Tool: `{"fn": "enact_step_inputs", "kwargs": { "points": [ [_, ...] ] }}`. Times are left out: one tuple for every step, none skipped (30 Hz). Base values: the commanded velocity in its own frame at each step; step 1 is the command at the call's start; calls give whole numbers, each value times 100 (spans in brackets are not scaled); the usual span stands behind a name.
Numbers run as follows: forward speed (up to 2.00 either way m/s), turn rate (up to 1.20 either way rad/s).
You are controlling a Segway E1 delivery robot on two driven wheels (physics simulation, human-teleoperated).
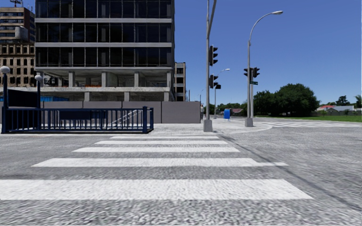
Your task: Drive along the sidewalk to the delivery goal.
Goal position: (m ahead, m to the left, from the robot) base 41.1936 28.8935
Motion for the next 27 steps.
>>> {"fn": "enact_step_inputs", "kwargs": {
  "points": [
    [200, 0],
    [200, 0],
    [200, 0],
    [200, 0],
    [200, 0],
    [200, 0],
    [200, 0],
    [200, 0],
    [200, 0],
    [200, 0],
    [200, 0],
    [200, 0],
    [200, 0],
    [200, 0],
    [200, 0],
    [200, 0],
    [200, 0],
    [200, 0],
    [200, 0],
    [200, 0],
    [200, 0],
    [200, 0],
    [200, 0],
    [200, 0],
    [200, 0],
    [200, 0],
    [200, 0]
  ]
}}
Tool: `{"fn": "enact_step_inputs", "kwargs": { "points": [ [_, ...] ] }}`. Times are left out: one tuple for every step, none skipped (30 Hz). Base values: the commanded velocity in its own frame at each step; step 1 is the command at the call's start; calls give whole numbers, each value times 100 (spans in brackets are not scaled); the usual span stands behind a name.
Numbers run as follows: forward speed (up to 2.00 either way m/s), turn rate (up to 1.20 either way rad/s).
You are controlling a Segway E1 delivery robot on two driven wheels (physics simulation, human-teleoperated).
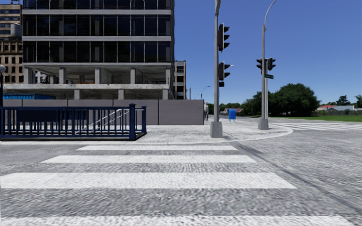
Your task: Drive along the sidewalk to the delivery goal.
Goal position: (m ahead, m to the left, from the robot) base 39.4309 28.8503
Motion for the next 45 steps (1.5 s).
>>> {"fn": "enact_step_inputs", "kwargs": {
  "points": [
    [200, 0],
    [200, 0],
    [200, 0],
    [200, 0],
    [200, 0],
    [200, 0],
    [200, 0],
    [200, 0],
    [200, 0],
    [200, 0],
    [200, 0],
    [200, 0],
    [200, 0],
    [200, 0],
    [200, 0],
    [200, 0],
    [200, 0],
    [200, 0],
    [200, 0],
    [200, 0],
    [200, 0],
    [200, 0],
    [200, 0],
    [200, 0],
    [200, 0],
    [200, 0],
    [200, 0],
    [200, 0],
    [200, 0],
    [200, 0],
    [200, 0],
    [200, 0],
    [200, 0],
    [200, 0],
    [200, 0],
    [200, 0],
    [200, 0],
    [200, 0],
    [200, 0],
    [200, 0],
    [200, 0],
    [200, 0],
    [200, 0],
    [200, 0],
    [200, 0]
  ]
}}
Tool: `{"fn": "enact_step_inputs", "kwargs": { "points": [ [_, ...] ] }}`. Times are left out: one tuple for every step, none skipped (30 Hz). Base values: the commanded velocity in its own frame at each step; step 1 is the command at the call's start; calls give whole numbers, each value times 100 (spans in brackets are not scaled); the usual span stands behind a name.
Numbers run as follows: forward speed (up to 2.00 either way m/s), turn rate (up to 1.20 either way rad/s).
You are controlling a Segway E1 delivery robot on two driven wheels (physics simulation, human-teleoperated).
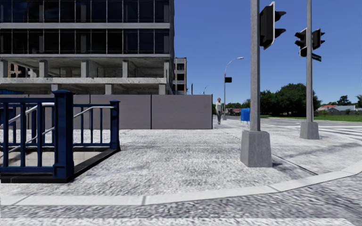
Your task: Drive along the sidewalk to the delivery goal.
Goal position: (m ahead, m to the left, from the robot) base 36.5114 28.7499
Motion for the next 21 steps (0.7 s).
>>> {"fn": "enact_step_inputs", "kwargs": {
  "points": [
    [200, 0],
    [200, 0],
    [200, 0],
    [200, 0],
    [200, 0],
    [200, 0],
    [200, 0],
    [200, 0],
    [200, 0],
    [200, 0],
    [200, 0],
    [200, 0],
    [200, -7],
    [200, -7],
    [197, -11],
    [175, -13],
    [175, -13],
    [151, -13],
    [137, -14],
    [132, -14],
    [132, -14]
  ]
}}
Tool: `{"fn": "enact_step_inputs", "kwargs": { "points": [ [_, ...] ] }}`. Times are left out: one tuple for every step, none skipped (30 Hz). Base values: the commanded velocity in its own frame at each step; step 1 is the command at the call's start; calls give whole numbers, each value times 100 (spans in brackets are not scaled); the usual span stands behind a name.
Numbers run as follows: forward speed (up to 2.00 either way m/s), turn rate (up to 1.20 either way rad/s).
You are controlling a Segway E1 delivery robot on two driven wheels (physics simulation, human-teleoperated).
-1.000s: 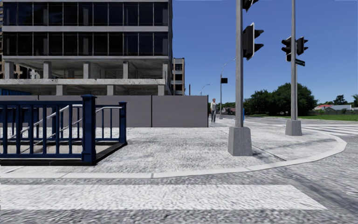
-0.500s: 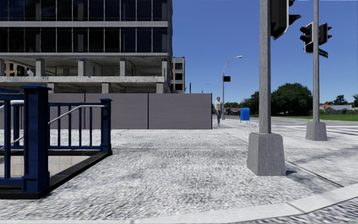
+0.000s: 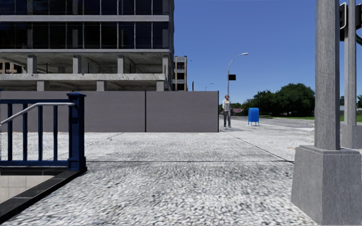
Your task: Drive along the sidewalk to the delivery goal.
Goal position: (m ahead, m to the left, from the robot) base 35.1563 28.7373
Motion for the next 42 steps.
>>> {"fn": "enact_step_inputs", "kwargs": {
  "points": [
    [128, -14],
    [125, -15],
    [124, -21],
    [122, -41],
    [122, -43],
    [122, -43],
    [122, -44],
    [122, -44],
    [122, -44],
    [122, -44],
    [122, -45],
    [121, -51],
    [121, -51],
    [121, -55],
    [119, -57],
    [117, -58],
    [117, -58],
    [116, -58],
    [116, -58],
    [116, -58],
    [116, -59],
    [116, -61],
    [116, -62],
    [116, -62],
    [116, -62],
    [119, -62],
    [200, -62],
    [200, -62],
    [200, -62],
    [200, -62],
    [200, -62],
    [200, -62],
    [200, -62],
    [200, -62],
    [200, -62],
    [200, -62],
    [200, -63],
    [200, -63],
    [200, -63],
    [200, -63],
    [200, -63],
    [200, -63]
  ]
}}
